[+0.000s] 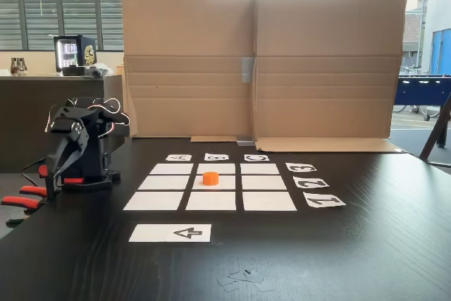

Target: Pick up the round, orange token and place it in the grid on square B2.

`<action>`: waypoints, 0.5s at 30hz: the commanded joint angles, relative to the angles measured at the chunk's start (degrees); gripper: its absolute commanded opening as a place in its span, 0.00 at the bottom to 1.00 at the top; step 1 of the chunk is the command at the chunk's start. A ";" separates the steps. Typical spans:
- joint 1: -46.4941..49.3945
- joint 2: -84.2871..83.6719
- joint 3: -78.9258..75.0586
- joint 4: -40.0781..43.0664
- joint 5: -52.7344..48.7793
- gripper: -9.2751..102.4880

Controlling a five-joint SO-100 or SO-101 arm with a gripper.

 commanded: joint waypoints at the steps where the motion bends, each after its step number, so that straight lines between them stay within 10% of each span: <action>1: 0.53 0.53 -0.26 -0.53 0.26 0.08; 15: -0.09 0.44 -0.26 -0.53 0.35 0.08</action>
